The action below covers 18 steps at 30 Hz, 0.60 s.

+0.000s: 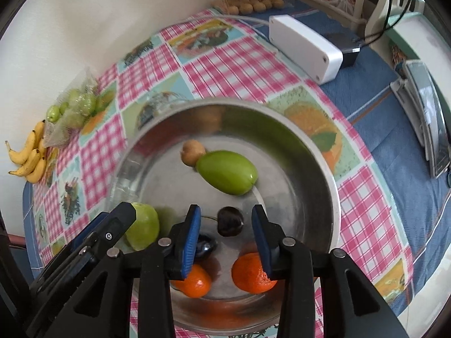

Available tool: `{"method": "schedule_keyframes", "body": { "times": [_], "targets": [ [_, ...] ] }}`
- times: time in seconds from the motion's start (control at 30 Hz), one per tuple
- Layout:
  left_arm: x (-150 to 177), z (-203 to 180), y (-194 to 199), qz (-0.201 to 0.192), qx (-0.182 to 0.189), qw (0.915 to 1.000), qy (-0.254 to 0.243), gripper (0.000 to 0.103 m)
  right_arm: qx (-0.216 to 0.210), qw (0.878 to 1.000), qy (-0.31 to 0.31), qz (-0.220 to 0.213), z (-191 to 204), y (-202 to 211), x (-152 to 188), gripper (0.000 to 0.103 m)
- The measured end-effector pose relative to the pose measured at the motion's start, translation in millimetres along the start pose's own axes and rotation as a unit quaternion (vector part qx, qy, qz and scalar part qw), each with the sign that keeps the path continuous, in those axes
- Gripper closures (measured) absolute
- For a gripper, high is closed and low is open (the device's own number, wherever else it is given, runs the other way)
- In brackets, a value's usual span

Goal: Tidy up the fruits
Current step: 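Open the left tool to drop the mango into the bowl while the right tool releases the plum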

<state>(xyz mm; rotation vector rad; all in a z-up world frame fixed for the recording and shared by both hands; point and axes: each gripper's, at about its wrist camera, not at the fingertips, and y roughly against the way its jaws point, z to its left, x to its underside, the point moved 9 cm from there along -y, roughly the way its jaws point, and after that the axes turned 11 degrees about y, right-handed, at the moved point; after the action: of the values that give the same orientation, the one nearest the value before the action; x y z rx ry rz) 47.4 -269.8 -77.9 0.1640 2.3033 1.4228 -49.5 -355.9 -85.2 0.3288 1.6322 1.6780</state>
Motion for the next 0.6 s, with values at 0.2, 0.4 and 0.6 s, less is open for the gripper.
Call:
{"method": "schedule_keyframes", "body": {
  "times": [0.2,0.4,0.6],
  "targets": [
    [-6,3,11,-0.012,-0.005,0.9999,-0.003,0.049,-0.002,1.000,0.007,-0.021,1,14,-6,0.064],
    [-9,16,12,-0.012,-0.012,0.9998,0.011,0.049,-0.002,1.000,0.011,-0.017,2,11,-5,0.064],
    [-12,34,8,-0.014,-0.035,0.9989,0.027,0.042,-0.002,1.000,0.010,-0.007,3,2,-3,0.048]
  ]
}}
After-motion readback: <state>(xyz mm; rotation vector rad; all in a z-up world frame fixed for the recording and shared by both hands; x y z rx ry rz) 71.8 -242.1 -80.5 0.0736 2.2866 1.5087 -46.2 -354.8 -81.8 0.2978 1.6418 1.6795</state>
